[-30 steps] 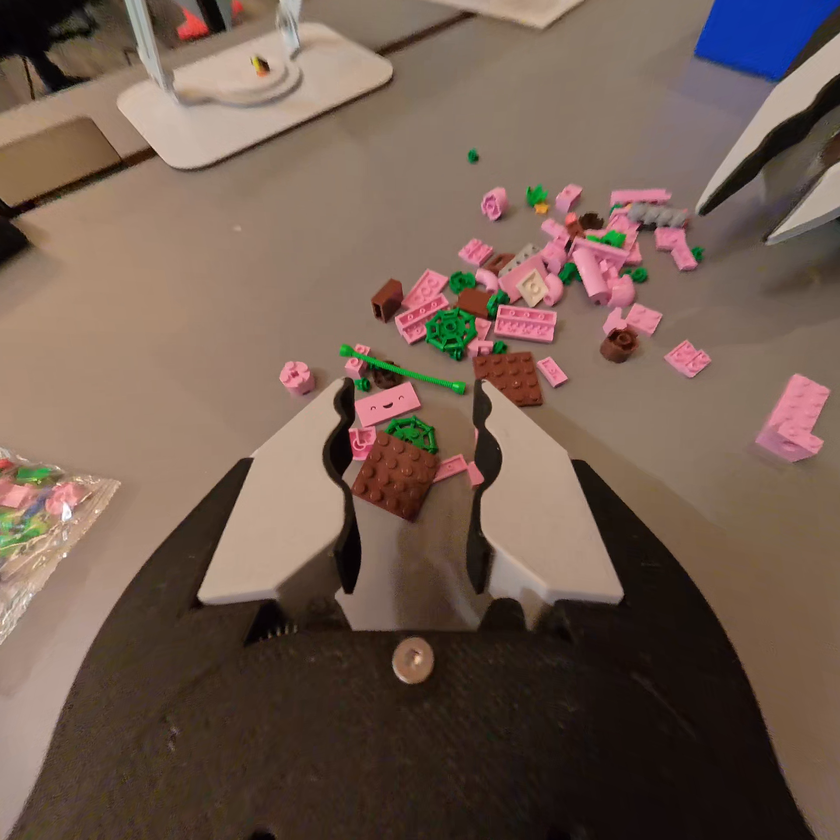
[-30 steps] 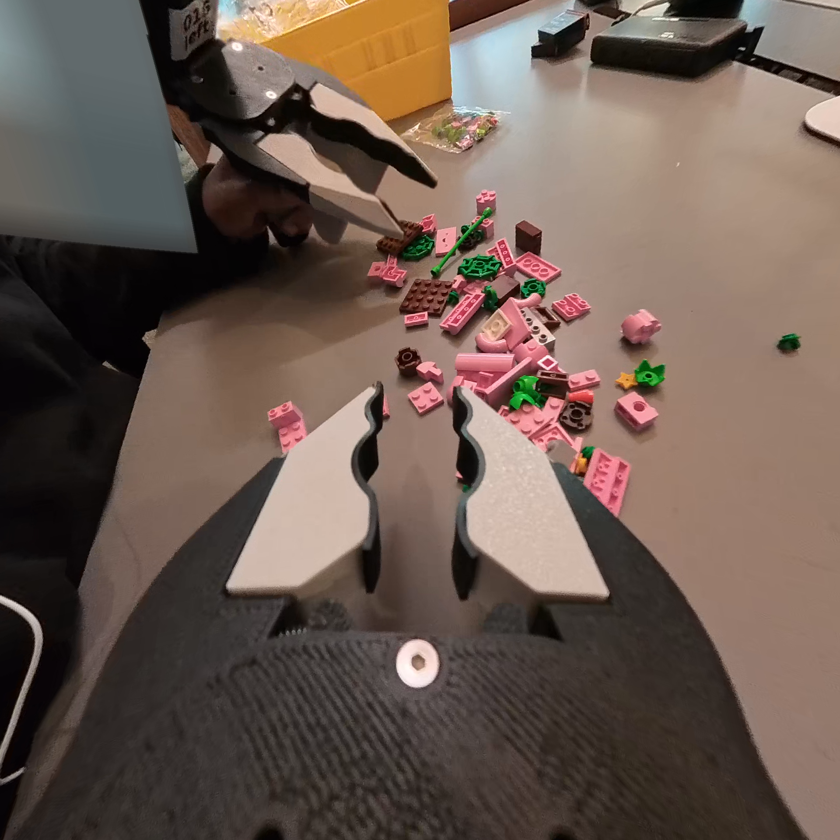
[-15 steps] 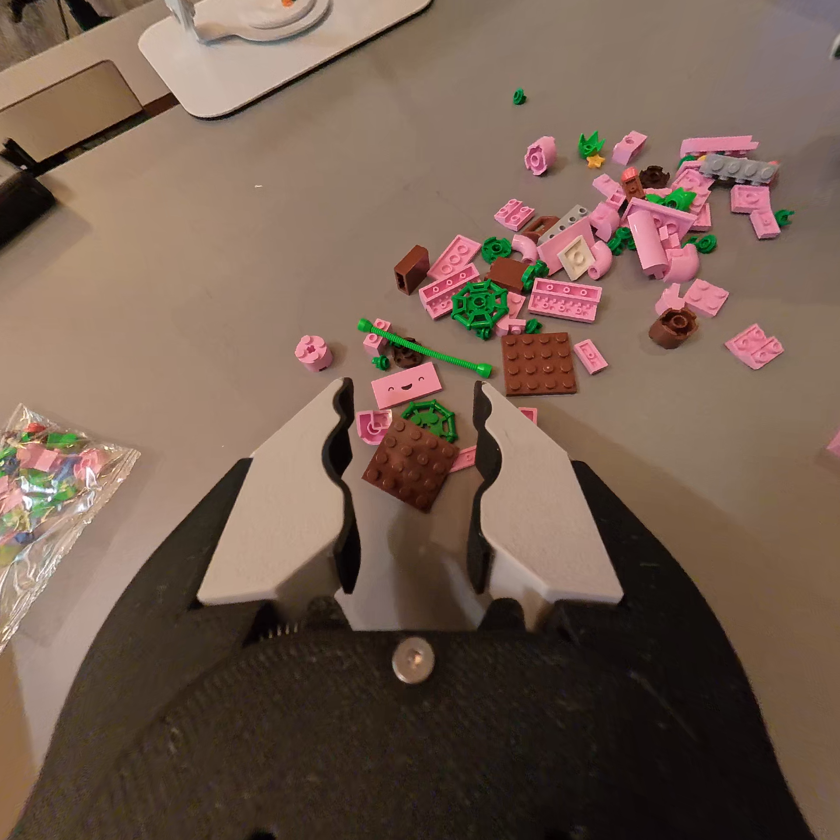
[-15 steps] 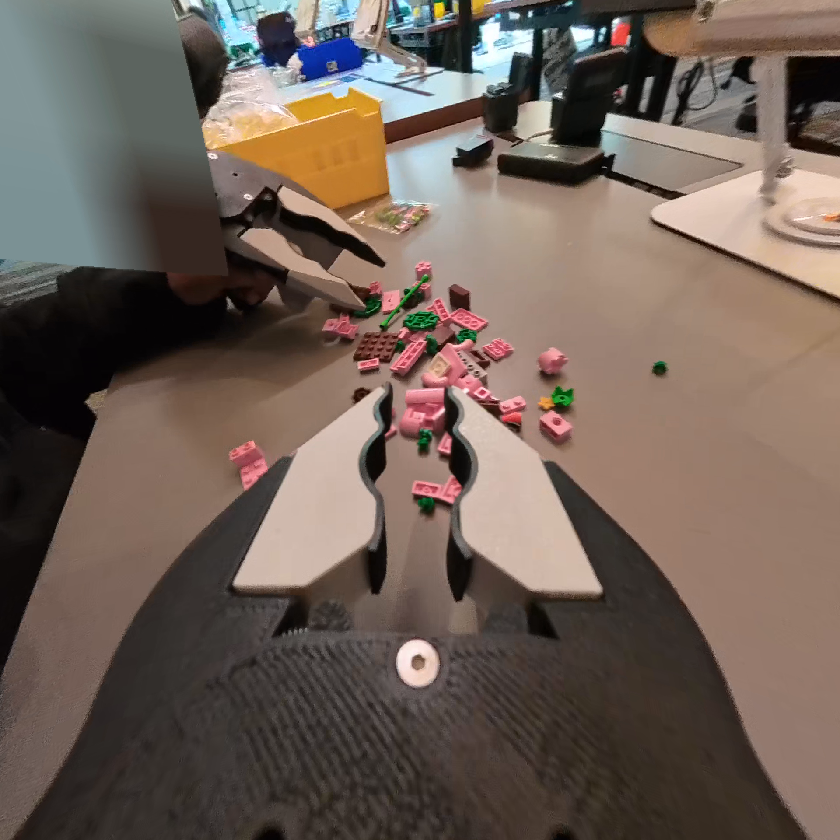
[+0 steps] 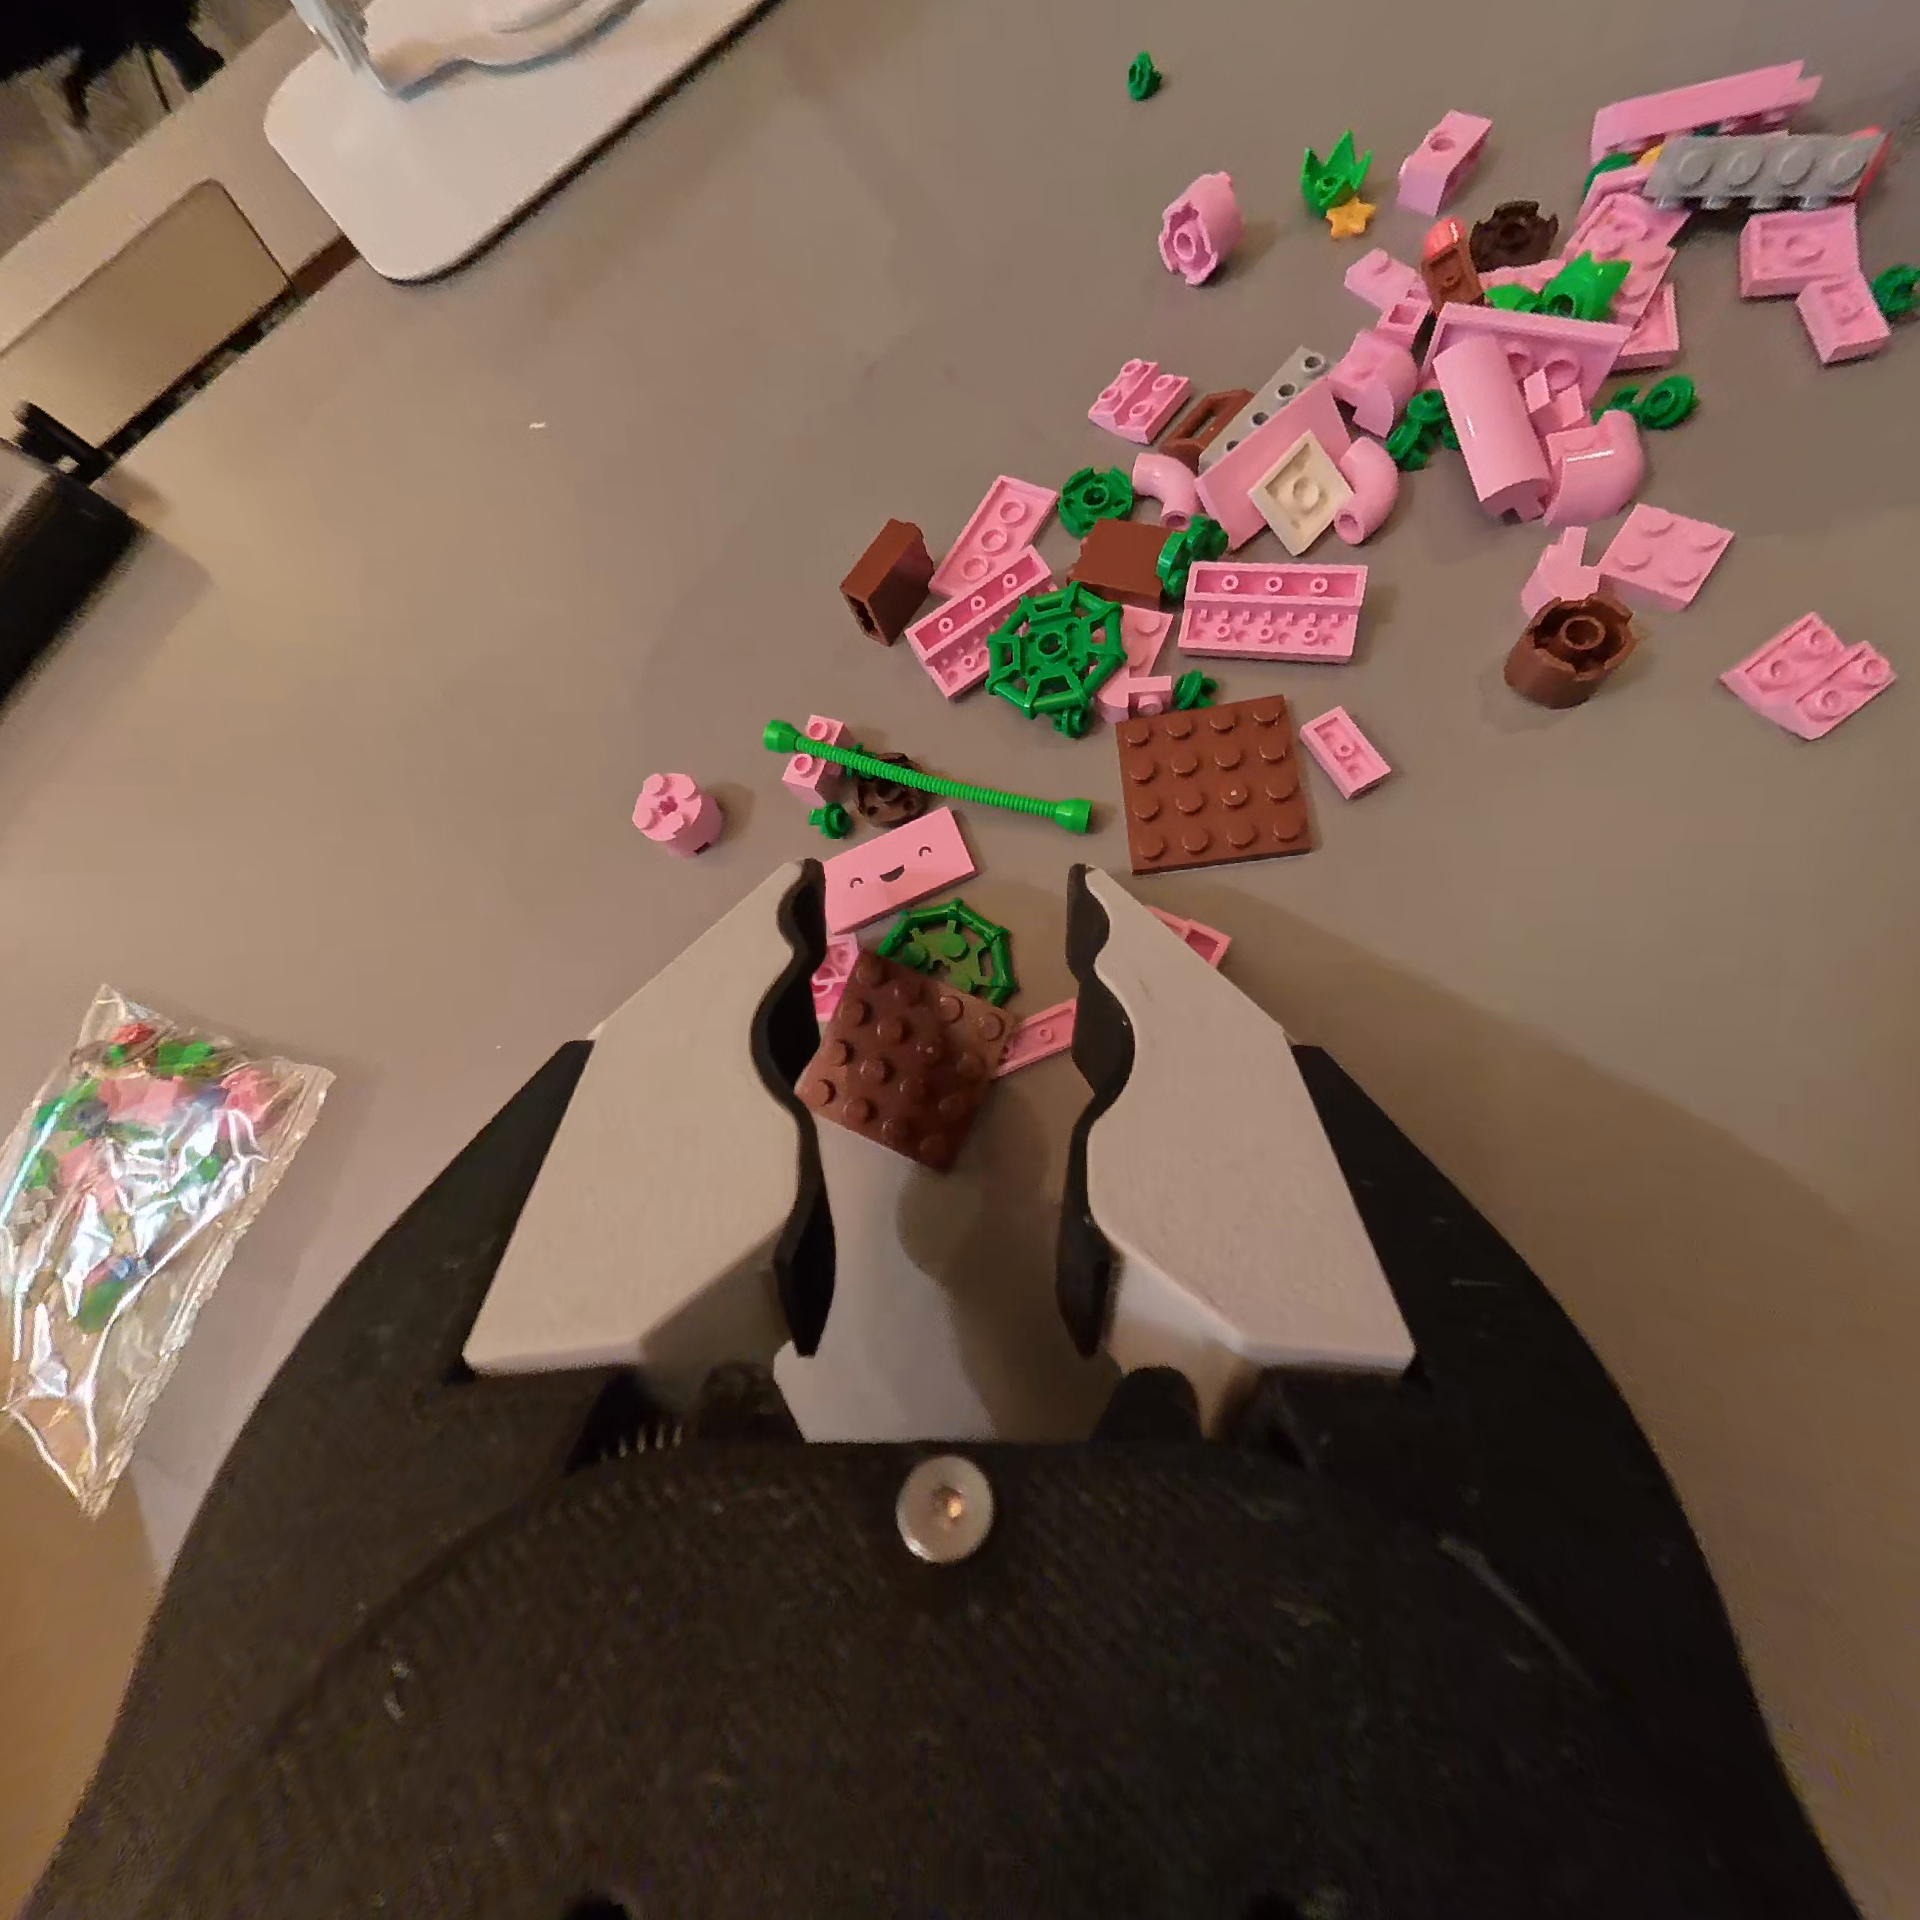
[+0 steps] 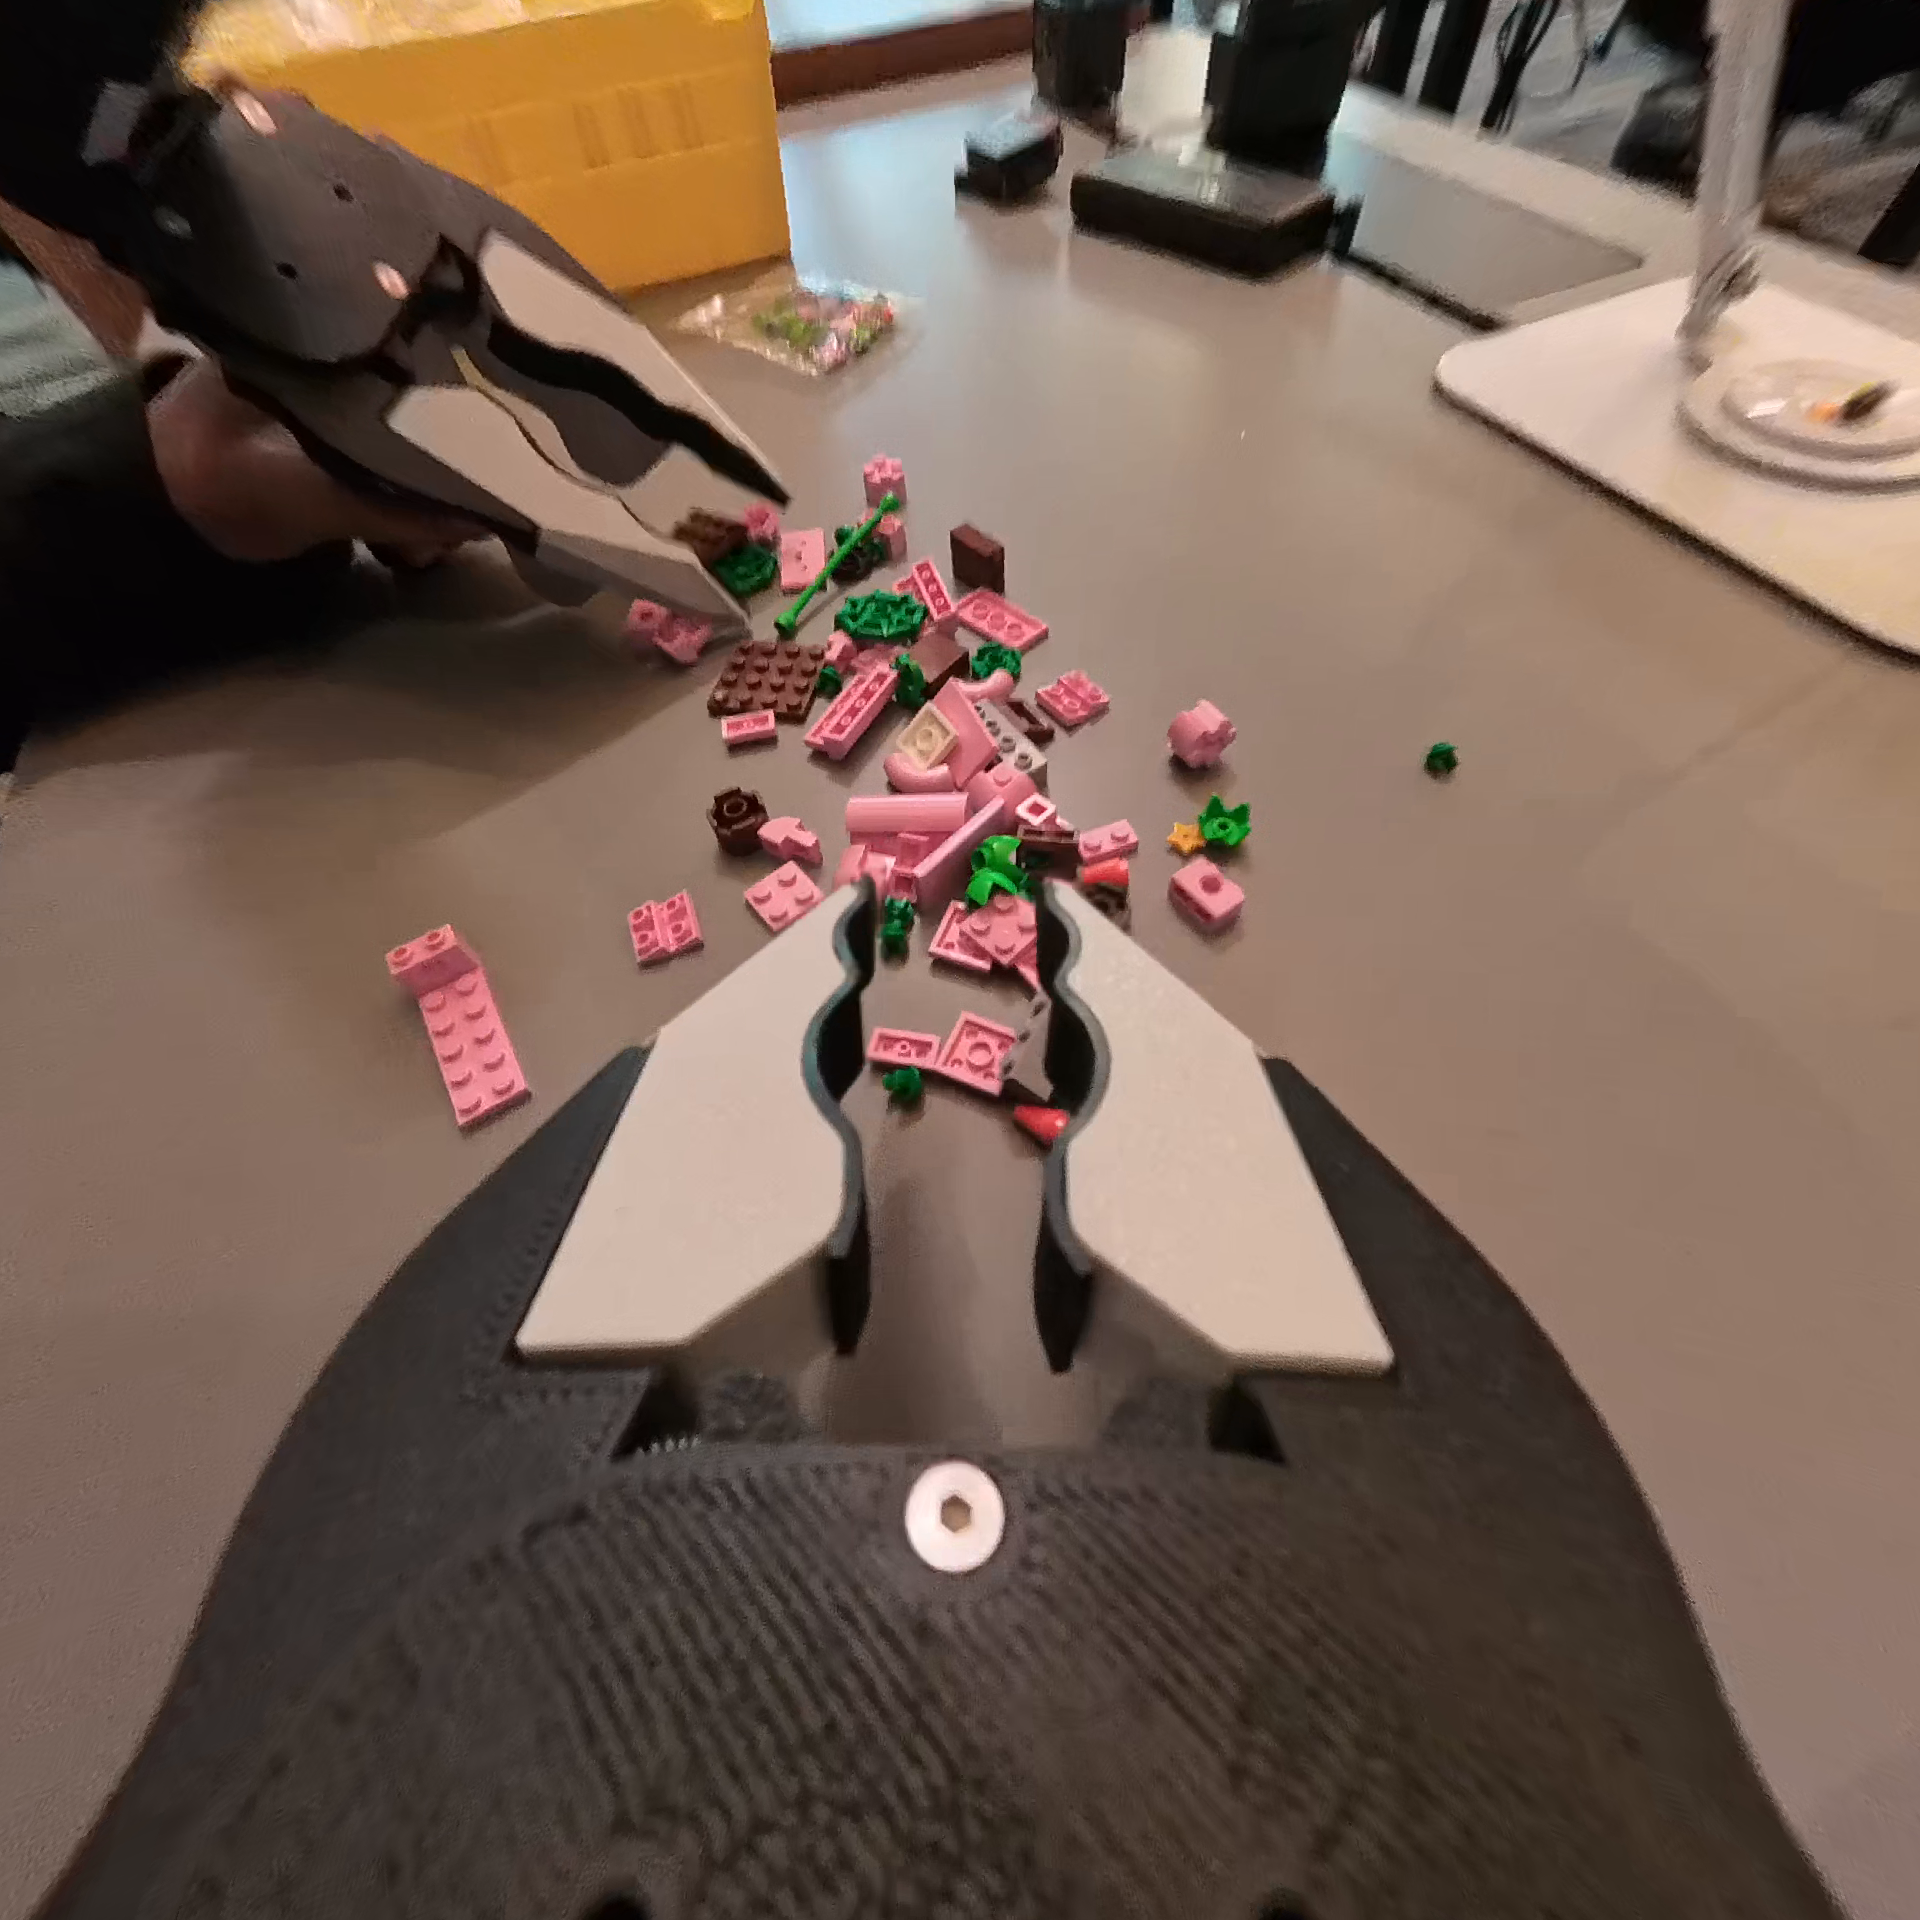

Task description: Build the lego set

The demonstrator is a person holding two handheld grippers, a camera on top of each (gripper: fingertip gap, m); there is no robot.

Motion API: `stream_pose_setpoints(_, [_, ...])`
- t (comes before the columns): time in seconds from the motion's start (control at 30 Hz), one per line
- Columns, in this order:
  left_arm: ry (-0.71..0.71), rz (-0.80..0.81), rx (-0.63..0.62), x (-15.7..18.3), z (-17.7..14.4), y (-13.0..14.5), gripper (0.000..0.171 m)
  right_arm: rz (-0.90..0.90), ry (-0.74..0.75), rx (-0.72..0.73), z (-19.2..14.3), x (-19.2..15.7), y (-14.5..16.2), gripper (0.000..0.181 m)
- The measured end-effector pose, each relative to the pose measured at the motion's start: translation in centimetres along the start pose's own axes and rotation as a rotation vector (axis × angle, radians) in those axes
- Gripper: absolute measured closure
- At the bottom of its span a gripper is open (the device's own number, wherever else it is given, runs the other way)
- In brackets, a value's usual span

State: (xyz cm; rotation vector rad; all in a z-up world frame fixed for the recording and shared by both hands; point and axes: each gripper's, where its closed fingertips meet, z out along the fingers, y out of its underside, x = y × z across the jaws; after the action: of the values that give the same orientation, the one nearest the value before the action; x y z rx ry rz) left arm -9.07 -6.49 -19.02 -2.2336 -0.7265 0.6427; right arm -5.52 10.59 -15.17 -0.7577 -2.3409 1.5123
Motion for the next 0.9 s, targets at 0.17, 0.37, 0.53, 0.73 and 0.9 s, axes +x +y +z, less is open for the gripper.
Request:
stream_pose_setpoints(0.17, [-0.011,-0.010,0.032,-0.3,-0.2,-0.4,0.126,-0.066,0.028,-0.113,2.8,-0.7,0.7,0.151])
stream_pose_setpoints(0.37, [-0.033,0.036,0.019,-0.1,0.0,-0.4,0.128,-0.100,0.020,-0.172,6.2,-2.0,0.3,0.139])
stream_pose_setpoints(0.53, [-0.037,0.062,0.021,0.0,0.1,-0.5,0.129,-0.125,0.075,-0.267,6.5,-1.4,1.7,0.150])
stream_pose_setpoints(0.73, [-0.027,0.052,0.040,0.0,-0.1,-0.7,0.130,-0.094,0.039,-0.128,5.2,-1.7,-0.3,0.150])
stream_pose_setpoints(0.9, [-0.025,0.047,0.044,0.0,-0.1,-0.7,0.131,-0.054,0.200,-0.084,1.2,3.0,-0.8,0.150])
